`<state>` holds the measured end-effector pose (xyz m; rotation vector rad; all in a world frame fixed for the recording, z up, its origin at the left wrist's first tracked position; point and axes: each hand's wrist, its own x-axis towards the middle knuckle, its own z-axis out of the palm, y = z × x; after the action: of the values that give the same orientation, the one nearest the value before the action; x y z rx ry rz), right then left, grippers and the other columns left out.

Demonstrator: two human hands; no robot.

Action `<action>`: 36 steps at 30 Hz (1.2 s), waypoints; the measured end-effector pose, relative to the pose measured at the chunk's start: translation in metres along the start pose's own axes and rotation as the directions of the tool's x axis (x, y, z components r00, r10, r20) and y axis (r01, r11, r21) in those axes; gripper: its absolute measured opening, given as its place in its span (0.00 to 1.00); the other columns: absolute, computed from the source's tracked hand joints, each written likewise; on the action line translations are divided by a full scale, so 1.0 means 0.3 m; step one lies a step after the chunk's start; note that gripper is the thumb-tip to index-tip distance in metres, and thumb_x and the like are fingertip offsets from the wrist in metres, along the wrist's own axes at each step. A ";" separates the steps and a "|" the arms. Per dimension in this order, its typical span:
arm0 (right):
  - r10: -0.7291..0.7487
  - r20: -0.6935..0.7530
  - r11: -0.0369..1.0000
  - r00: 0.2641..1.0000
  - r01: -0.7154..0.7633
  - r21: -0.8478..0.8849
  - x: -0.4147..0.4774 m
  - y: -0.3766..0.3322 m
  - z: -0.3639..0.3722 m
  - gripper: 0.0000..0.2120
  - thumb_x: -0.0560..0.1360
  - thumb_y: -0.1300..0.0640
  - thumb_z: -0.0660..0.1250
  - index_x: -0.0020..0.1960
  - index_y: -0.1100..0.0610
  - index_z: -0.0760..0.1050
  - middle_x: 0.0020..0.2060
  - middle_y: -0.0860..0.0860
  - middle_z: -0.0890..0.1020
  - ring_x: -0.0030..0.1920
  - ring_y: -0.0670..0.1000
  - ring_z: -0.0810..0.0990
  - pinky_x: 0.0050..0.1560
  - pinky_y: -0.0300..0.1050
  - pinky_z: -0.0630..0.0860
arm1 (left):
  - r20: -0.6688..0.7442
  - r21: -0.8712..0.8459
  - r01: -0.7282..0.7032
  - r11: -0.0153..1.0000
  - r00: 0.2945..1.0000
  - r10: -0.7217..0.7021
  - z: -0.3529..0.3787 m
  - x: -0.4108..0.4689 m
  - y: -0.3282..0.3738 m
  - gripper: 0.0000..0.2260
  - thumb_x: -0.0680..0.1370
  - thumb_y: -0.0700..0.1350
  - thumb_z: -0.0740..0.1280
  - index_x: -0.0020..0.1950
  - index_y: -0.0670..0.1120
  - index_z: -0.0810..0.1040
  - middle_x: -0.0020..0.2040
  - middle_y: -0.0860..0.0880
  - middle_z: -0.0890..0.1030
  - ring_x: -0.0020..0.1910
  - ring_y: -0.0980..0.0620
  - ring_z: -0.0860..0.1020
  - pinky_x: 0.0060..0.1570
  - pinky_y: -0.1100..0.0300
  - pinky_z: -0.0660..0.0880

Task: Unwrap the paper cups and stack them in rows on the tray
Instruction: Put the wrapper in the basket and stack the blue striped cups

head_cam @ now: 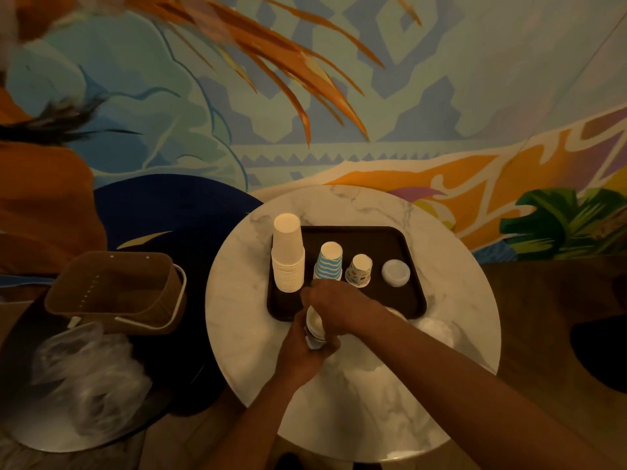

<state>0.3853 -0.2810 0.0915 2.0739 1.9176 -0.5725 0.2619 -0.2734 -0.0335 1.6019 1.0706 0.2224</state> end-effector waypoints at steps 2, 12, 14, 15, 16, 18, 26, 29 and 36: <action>-0.013 -0.002 1.000 1.000 0.013 0.005 -0.004 0.007 -0.020 0.35 0.65 0.56 0.83 0.68 0.54 0.73 0.61 0.55 0.77 0.59 0.56 0.80 0.52 0.48 0.81 | 0.005 0.016 -0.015 1.000 1.000 0.015 -0.001 -0.002 0.003 0.40 0.71 0.53 0.80 0.78 0.54 0.63 0.73 0.51 0.73 0.72 0.47 0.72 0.69 0.51 0.72; -0.010 0.048 1.000 0.999 0.009 0.025 -0.020 0.003 -0.075 0.37 0.66 0.53 0.83 0.70 0.53 0.70 0.63 0.55 0.76 0.62 0.57 0.79 0.56 0.49 0.81 | -0.004 0.005 -0.027 1.000 1.000 0.027 -0.003 0.004 0.004 0.42 0.70 0.57 0.79 0.78 0.57 0.60 0.75 0.53 0.70 0.74 0.48 0.70 0.70 0.55 0.69; 0.009 0.073 0.999 0.997 -0.013 0.053 -0.028 0.005 -0.100 0.37 0.67 0.52 0.82 0.71 0.53 0.70 0.63 0.54 0.77 0.62 0.56 0.79 0.57 0.49 0.81 | -0.009 0.007 -0.029 1.000 1.000 0.029 -0.006 0.007 0.002 0.41 0.69 0.59 0.79 0.77 0.59 0.62 0.74 0.53 0.72 0.73 0.49 0.72 0.71 0.51 0.71; 0.020 0.082 0.997 0.996 -0.026 0.070 -0.032 0.009 -0.114 0.37 0.67 0.52 0.82 0.71 0.52 0.70 0.63 0.54 0.77 0.62 0.56 0.79 0.57 0.49 0.81 | -0.009 0.010 -0.027 1.000 1.000 0.027 -0.007 0.009 0.002 0.42 0.69 0.58 0.80 0.77 0.58 0.62 0.74 0.54 0.72 0.73 0.49 0.72 0.71 0.50 0.71; 0.032 0.080 0.995 0.996 -0.039 0.088 -0.038 0.014 -0.129 0.37 0.67 0.51 0.82 0.71 0.52 0.70 0.63 0.53 0.78 0.61 0.55 0.79 0.56 0.49 0.82 | -0.006 0.015 -0.020 1.000 1.000 0.021 -0.008 0.011 0.003 0.42 0.69 0.58 0.80 0.78 0.57 0.62 0.74 0.54 0.72 0.72 0.50 0.72 0.70 0.53 0.71; 0.072 0.068 0.986 0.995 -0.081 0.147 -0.056 0.032 -0.165 0.37 0.65 0.48 0.83 0.70 0.50 0.72 0.61 0.51 0.78 0.58 0.54 0.80 0.52 0.47 0.81 | 0.003 0.016 -0.017 1.000 1.000 0.017 -0.010 0.016 0.005 0.41 0.70 0.57 0.79 0.78 0.56 0.62 0.72 0.54 0.72 0.70 0.52 0.73 0.66 0.58 0.71; 0.234 0.019 0.896 0.972 -0.224 0.384 -0.095 0.206 -0.322 0.31 0.66 0.42 0.78 0.65 0.50 0.77 0.55 0.47 0.80 0.51 0.49 0.80 0.50 0.45 0.78 | -0.039 -0.040 -0.074 0.996 0.997 0.072 -0.018 0.016 -0.034 0.38 0.62 0.61 0.81 0.68 0.67 0.68 0.64 0.64 0.76 0.63 0.61 0.75 0.63 0.55 0.77; 0.301 0.003 0.666 0.954 -0.213 0.715 -0.078 0.295 -0.290 0.23 0.65 0.53 0.78 0.58 0.57 0.80 0.50 0.53 0.85 0.47 0.51 0.84 0.51 0.49 0.83 | -0.041 -0.041 -0.085 0.996 0.996 0.083 -0.015 0.019 -0.031 0.39 0.62 0.61 0.81 0.69 0.66 0.68 0.64 0.64 0.75 0.64 0.59 0.75 0.63 0.55 0.76; 0.369 0.026 -0.490 0.929 0.170 0.855 0.003 0.405 -0.126 0.16 0.75 0.63 0.66 0.63 0.64 0.76 0.54 0.60 0.84 0.55 0.56 0.83 0.61 0.52 0.80 | -0.043 -0.006 -0.104 0.995 0.994 0.104 -0.011 0.033 -0.037 0.40 0.66 0.56 0.82 0.73 0.62 0.66 0.66 0.60 0.73 0.66 0.56 0.73 0.65 0.55 0.74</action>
<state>0.5100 -0.2751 0.1155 3.2206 0.5497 -3.1116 0.2598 -0.2645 -0.0456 1.6535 1.0178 0.3317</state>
